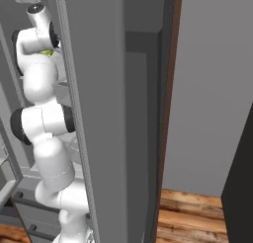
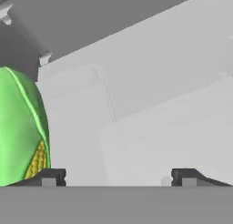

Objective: Place the tupperware on the top shelf of the fridge. Make space for the tupperware among the existing items by rearranging them on the shelves if needed. Close the fridge door when finished.

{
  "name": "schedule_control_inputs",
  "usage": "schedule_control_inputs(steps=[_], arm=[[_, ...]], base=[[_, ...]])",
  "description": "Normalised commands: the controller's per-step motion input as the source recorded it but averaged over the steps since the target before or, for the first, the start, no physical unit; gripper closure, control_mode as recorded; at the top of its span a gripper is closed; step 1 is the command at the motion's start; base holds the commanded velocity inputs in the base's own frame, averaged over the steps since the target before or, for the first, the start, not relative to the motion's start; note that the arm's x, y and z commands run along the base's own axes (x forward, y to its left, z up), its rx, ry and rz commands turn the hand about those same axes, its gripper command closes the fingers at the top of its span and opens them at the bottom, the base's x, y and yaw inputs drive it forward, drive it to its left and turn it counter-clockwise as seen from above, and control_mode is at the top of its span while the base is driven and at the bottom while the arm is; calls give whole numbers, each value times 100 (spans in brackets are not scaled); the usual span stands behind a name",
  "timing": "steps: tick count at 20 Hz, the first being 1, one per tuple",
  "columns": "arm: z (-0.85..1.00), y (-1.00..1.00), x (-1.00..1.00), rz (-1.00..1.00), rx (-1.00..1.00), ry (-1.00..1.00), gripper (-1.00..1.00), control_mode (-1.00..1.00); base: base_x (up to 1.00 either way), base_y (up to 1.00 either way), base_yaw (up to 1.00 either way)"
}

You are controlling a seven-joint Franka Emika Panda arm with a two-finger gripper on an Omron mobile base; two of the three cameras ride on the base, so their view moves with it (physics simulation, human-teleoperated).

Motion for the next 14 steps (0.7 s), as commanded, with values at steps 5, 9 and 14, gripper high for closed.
schedule_control_inputs(steps=[5,9,14], arm=[[2,0,-31,-20,-19,-32,-100,-100],[-2,-15,-50,-17,-17,-23,-100,-100],[0,-69,-97,-10,-3,-6,-100,-100]], base=[[0,0,0],[0,0,0],[0,0,0]])
